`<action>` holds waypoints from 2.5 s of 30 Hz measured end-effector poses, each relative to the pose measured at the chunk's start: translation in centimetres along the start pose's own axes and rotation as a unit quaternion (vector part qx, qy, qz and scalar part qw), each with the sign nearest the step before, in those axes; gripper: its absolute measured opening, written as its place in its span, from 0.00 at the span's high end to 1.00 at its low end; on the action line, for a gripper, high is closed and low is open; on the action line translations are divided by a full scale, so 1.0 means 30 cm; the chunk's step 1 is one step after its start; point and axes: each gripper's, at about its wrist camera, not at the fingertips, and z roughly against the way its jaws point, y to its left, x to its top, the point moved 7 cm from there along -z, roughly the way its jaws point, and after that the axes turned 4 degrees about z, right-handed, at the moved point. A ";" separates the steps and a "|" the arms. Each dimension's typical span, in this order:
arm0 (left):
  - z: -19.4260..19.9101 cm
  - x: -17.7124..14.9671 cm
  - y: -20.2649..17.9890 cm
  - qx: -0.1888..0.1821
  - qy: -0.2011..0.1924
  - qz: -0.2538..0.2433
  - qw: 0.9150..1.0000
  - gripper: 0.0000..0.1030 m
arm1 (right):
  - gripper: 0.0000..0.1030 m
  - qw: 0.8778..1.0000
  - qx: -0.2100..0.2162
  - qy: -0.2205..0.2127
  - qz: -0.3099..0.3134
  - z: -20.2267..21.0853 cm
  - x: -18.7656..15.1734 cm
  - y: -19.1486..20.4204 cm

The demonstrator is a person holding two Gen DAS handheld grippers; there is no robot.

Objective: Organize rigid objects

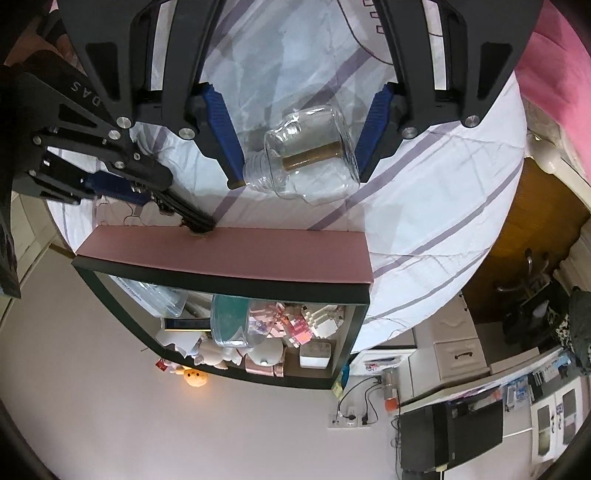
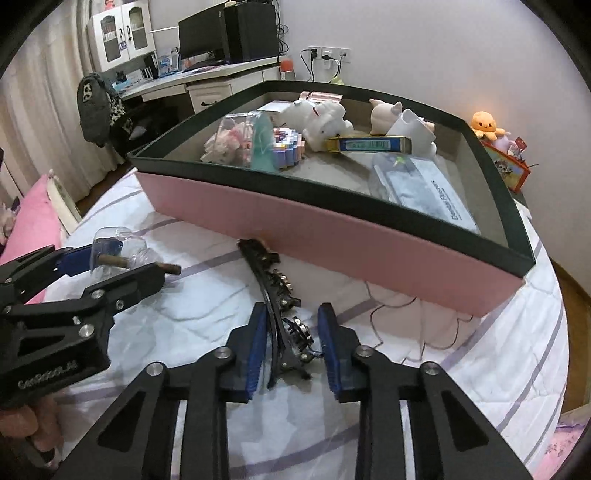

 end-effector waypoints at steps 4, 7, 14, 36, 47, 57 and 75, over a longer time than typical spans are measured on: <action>0.025 0.009 0.005 0.000 -0.009 0.001 1.000 0.40 | 0.81 1.000 0.010 -0.002 -0.009 0.020 -0.013 0.000; 0.044 0.014 0.005 -0.002 -0.014 0.002 1.000 0.40 | 0.81 1.000 0.014 -0.005 -0.014 0.034 -0.015 -0.013; 0.096 0.035 -0.010 -0.005 -0.029 -0.002 1.000 0.40 | 0.81 0.999 0.034 -0.025 -0.027 0.107 0.007 -0.013; 0.263 0.495 -0.092 -0.038 -0.137 -0.033 0.989 0.40 | 0.81 0.990 0.002 -0.133 -0.043 0.339 0.343 -0.174; -0.061 0.627 -0.106 -0.028 -0.081 -0.032 0.996 0.40 | 0.81 0.992 -0.001 -0.102 -0.075 0.120 0.512 -0.276; -0.283 0.621 -0.109 -0.020 -0.019 -0.036 0.999 0.40 | 0.80 0.995 -0.009 -0.048 -0.086 -0.093 0.537 -0.303; -0.024 0.626 -0.010 0.006 -0.116 0.001 0.993 0.00 | 0.00 0.986 -0.022 -0.074 -0.148 -0.004 0.463 -0.371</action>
